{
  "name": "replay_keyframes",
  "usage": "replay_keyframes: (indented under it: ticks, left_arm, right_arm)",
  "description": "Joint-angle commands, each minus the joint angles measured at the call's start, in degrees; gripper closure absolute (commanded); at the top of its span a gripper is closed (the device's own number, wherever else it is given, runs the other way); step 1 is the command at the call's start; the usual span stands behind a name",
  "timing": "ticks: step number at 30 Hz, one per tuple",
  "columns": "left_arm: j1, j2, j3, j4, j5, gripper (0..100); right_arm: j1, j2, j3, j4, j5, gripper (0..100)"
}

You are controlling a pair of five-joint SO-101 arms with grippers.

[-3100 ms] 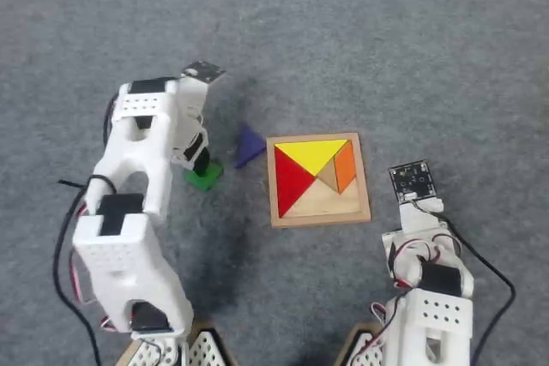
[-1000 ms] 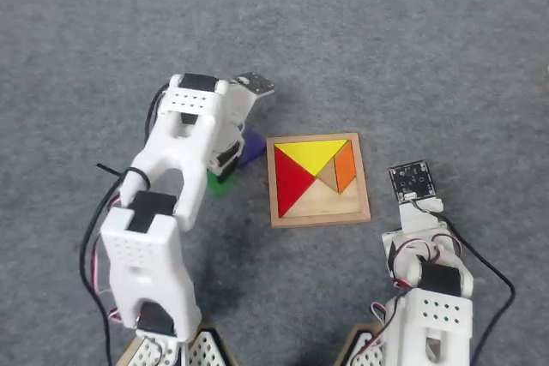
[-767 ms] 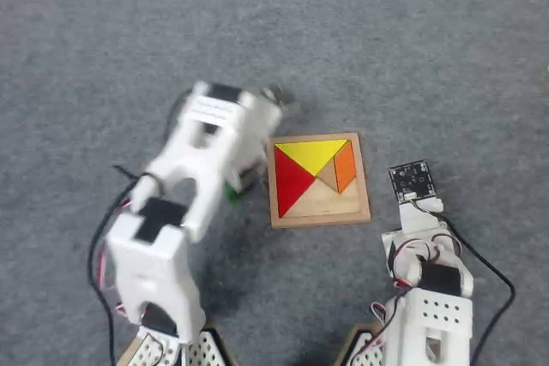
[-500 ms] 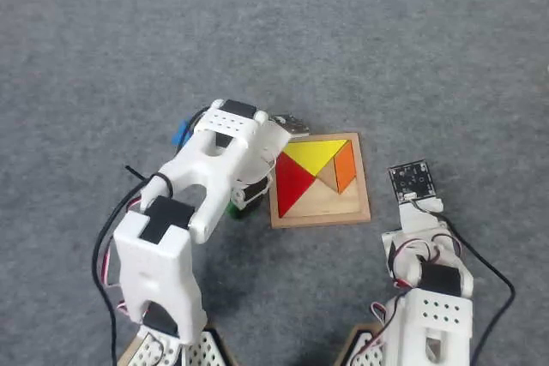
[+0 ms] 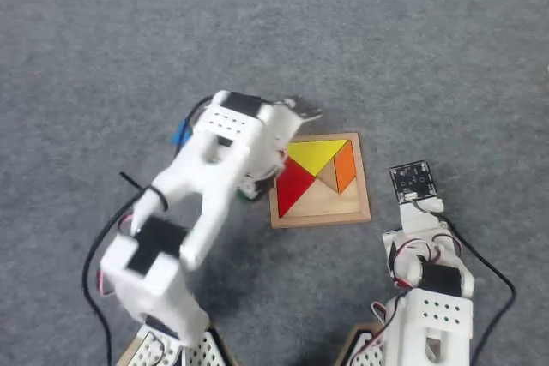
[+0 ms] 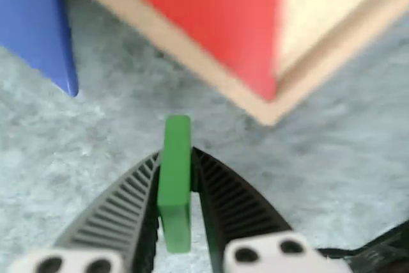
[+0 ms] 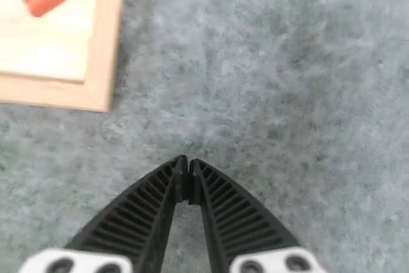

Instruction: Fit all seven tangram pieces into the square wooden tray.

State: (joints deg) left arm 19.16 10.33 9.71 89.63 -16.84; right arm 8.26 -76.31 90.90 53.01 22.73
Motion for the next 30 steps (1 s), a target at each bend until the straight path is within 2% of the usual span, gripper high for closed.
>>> replay_keyframes:
  ticks: [1, 6, 10, 18, 25, 30]
  left_arm:
    - [6.9, -8.4, -2.6, 1.1, 2.5, 99]
    - [11.7, -4.2, -4.3, -3.9, 2.5, 99]
    - [13.3, 1.8, -7.9, -7.5, 2.5, 99]
    - [17.6, 14.1, -18.9, -7.8, 2.5, 99]
    - [16.9, 24.8, -26.3, -7.5, 2.5, 98]
    - [15.0, 27.8, -28.9, -7.5, 2.3, 90]
  right_arm:
    - [4.2, -0.6, -2.2, -0.9, 0.8, 99.1]
    - [12.6, -0.6, -3.9, -1.4, 0.4, 99.1]
    - [13.1, -0.5, -4.0, -1.4, 0.4, 99.1]
    - [13.1, 0.0, -4.6, -1.4, 0.4, 99.1]
    - [12.9, 0.0, -4.4, -1.3, 0.4, 99.1]
    - [12.8, 0.0, -4.4, -1.2, 0.4, 99.1]
